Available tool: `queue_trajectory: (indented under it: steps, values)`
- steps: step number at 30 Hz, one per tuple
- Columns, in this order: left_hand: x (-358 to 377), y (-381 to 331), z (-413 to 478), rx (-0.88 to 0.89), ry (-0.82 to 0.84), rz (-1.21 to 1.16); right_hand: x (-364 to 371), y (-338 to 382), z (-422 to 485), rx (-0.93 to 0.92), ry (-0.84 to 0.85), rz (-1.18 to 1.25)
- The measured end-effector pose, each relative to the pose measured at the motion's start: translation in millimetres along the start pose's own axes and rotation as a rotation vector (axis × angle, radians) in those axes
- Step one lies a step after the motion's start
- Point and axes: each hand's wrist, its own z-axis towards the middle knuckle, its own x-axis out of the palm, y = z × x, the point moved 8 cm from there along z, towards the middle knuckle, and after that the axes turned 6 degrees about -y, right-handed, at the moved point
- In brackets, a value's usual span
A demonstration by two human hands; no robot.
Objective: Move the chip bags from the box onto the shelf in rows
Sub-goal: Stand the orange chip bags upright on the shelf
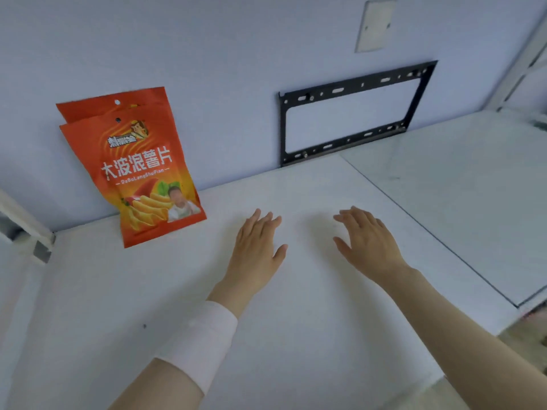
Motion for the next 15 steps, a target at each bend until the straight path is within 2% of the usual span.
queue_trajectory:
  steps: [8,15]
  values:
    - [74.8,-199.9,-14.8,0.274,0.158,-0.112,-93.9,-130.1,-140.5,0.214,-0.01,-0.092]
    - [139.6,-397.7,-78.2,0.479,0.289,-0.111,-185.0,-244.7,-302.6,0.439,0.035,-0.131]
